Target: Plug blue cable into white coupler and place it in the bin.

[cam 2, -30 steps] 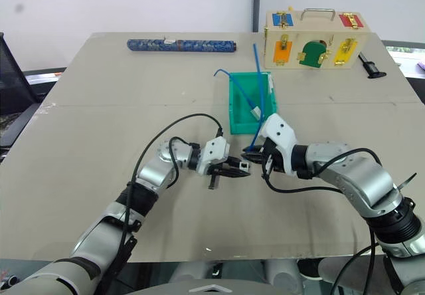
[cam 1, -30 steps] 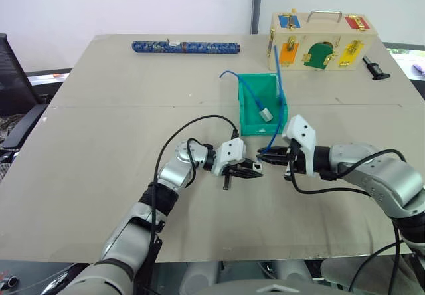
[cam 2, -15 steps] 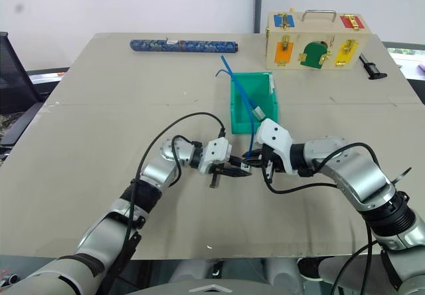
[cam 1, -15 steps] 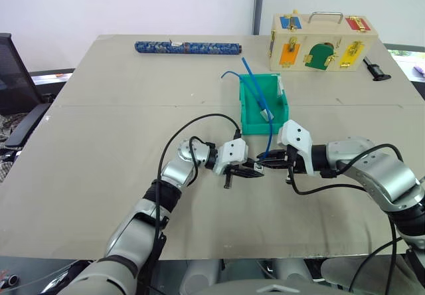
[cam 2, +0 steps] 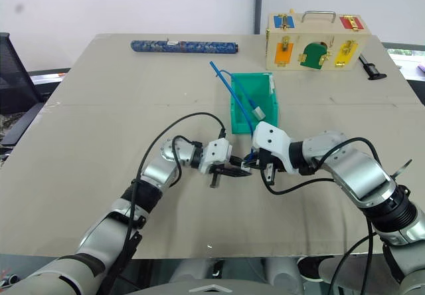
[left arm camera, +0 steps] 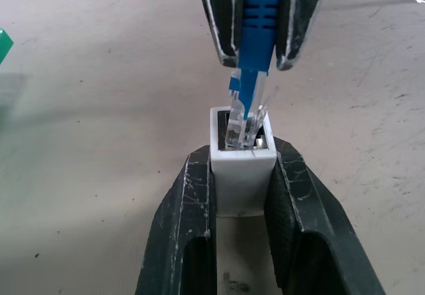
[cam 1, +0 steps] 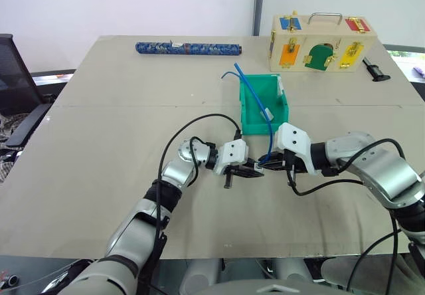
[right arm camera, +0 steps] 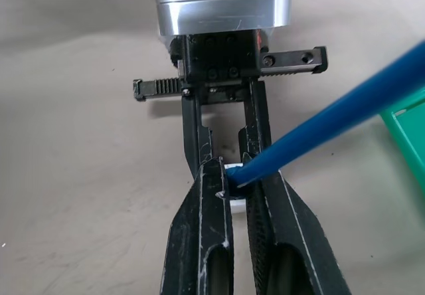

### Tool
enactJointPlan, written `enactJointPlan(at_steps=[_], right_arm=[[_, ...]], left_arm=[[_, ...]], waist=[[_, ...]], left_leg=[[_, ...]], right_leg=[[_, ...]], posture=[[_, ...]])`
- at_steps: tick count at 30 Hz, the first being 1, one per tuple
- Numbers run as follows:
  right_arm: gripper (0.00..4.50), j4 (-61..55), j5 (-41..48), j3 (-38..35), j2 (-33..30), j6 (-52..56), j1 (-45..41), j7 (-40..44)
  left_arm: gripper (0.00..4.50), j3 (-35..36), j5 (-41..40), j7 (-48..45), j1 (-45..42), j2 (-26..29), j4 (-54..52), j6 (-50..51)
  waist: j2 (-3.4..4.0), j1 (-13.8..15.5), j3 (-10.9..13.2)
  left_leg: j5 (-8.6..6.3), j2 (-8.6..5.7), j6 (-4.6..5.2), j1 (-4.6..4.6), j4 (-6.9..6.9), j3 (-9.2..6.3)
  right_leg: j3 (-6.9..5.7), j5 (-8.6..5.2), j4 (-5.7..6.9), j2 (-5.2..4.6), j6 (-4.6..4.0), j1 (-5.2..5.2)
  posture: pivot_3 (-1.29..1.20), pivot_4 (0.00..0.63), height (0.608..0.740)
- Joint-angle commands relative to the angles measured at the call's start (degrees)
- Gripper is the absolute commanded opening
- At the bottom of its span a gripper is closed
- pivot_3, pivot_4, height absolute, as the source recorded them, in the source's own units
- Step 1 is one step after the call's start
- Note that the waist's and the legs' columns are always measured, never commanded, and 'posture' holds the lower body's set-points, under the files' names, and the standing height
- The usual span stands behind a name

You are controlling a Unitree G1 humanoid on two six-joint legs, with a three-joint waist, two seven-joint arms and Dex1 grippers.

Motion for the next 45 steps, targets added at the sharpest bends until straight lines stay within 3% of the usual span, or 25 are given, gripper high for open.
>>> enactJointPlan(at_steps=[1,20,33,38,43,45], right_arm=[[0.00,1.85,-0.86,2.64,-0.65,5.05,-1.37,2.03],[0.00,5.34,-3.93,8.36,0.69,8.46,-9.50,7.82],[0.00,8.11,-7.07,12.03,4.47,8.06,-5.19,7.68],[0.00,9.61,-7.16,10.78,5.10,6.79,-3.52,7.80],[0.00,11.07,-8.20,2.75,9.33,-7.65,1.91,2.63],[0.79,11.32,-8.48,-0.51,10.39,-12.15,3.38,1.78]], left_arm=[[0.39,0.40,0.38,0.34,-1.12,-0.45,-0.23,-0.95],[0.39,0.50,0.24,1.22,0.23,-0.41,-2.78,0.08],[0.39,0.49,0.09,2.16,1.45,-0.57,-4.59,1.23],[0.39,0.60,0.01,2.75,1.71,-0.77,-4.93,1.53],[0.39,1.02,-0.29,3.50,2.43,-0.74,-5.71,2.48],[0.39,1.21,-0.35,3.49,2.75,-0.63,-6.18,2.83]], waist=[[0.00,0.05,0.00],[0.01,0.00,-0.02],[-0.06,-0.12,-0.47],[-0.07,-0.12,-0.64],[-0.18,-0.17,-0.96],[-0.18,-0.32,-0.95]], left_leg=[[0.00,0.00,0.00,-0.01,0.00,-0.01],[0.00,0.00,0.00,-0.01,0.02,-0.06],[0.00,0.00,-0.01,0.11,0.02,-0.04],[0.00,0.00,-0.01,0.11,0.02,-0.04],[0.00,0.00,-0.01,0.12,0.00,-0.07],[0.00,0.00,-0.01,0.15,0.00,-0.03]], right_leg=[[-0.01,0.00,0.00,0.00,0.00,0.00],[-0.02,0.01,0.02,-0.01,0.00,-0.01],[0.00,0.01,0.11,0.01,0.00,0.04],[0.00,0.01,0.10,0.01,0.00,0.03],[-0.02,0.00,0.10,0.01,0.00,0.06],[0.02,0.01,0.11,0.04,0.01,0.06]], posture=[[0.00,0.150,0.740],[0.00,0.150,0.740],[0.00,0.150,0.740],[0.00,0.150,0.740],[0.00,0.150,0.740],[0.00,0.150,0.740]])
